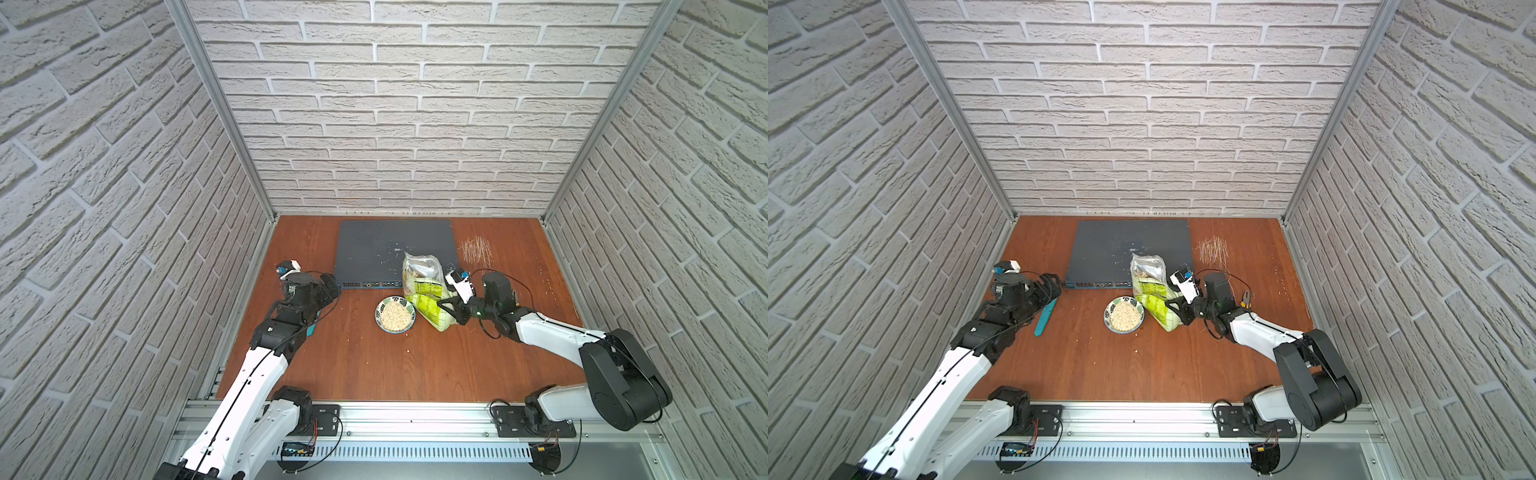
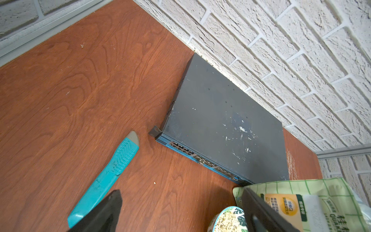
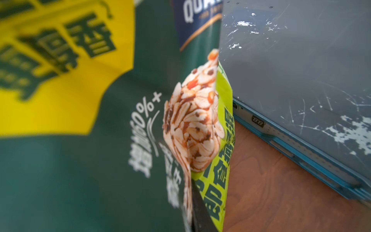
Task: Pour the oats into the breakfast bowl
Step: Place the oats bag at the center of the board, then pick up the oats bag from the center of the board.
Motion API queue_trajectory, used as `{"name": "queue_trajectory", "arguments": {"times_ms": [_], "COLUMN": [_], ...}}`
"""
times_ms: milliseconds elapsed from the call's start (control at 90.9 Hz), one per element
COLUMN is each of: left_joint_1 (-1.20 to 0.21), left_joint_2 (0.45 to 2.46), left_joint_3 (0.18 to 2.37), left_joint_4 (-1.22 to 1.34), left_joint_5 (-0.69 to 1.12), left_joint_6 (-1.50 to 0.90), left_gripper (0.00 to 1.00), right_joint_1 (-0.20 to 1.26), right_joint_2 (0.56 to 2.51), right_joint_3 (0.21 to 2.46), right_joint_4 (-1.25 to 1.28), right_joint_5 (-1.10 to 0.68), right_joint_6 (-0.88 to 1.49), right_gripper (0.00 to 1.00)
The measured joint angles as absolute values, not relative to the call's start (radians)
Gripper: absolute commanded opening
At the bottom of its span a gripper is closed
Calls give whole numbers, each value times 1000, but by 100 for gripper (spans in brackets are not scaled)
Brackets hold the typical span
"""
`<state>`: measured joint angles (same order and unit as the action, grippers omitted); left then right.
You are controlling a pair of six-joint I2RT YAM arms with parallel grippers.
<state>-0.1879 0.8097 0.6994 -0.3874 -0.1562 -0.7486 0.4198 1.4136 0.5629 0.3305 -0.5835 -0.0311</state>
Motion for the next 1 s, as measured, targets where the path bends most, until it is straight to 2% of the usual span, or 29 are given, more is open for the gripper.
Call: {"name": "queue_trajectory", "arguments": {"times_ms": [44,132,385,682,759,825,891,1001], "left_joint_1": [-188,-188,-187,-186,-186,-186,-185,-183], "left_joint_2": [809,809,830,851,859,864,871,886], "left_joint_3": [699,699,703,710,720,723,726,728], "left_joint_4": [-387,-386,-342,-296,-289,-279,-273,-252], "left_joint_5": [-157,-157,-150,-138,-133,-130,-126,-110], "left_joint_6": [-746,-735,-648,-580,-572,-562,-554,-530], "left_gripper": [95,95,96,96,96,96,96,96], "right_joint_1": [422,423,441,440,441,441,441,441], "right_joint_2": [1427,1452,1410,1214,1157,1118,1086,1066], "right_joint_3": [563,569,598,630,649,669,689,722], "right_joint_4": [345,361,274,120,57,9,-37,-129], "right_joint_5": [-590,-605,-612,-528,-508,-495,-482,-466], "right_joint_6": [-32,-42,-126,-160,-160,-162,-167,-186], "right_gripper": [5,14,54,78,77,72,57,28]}}
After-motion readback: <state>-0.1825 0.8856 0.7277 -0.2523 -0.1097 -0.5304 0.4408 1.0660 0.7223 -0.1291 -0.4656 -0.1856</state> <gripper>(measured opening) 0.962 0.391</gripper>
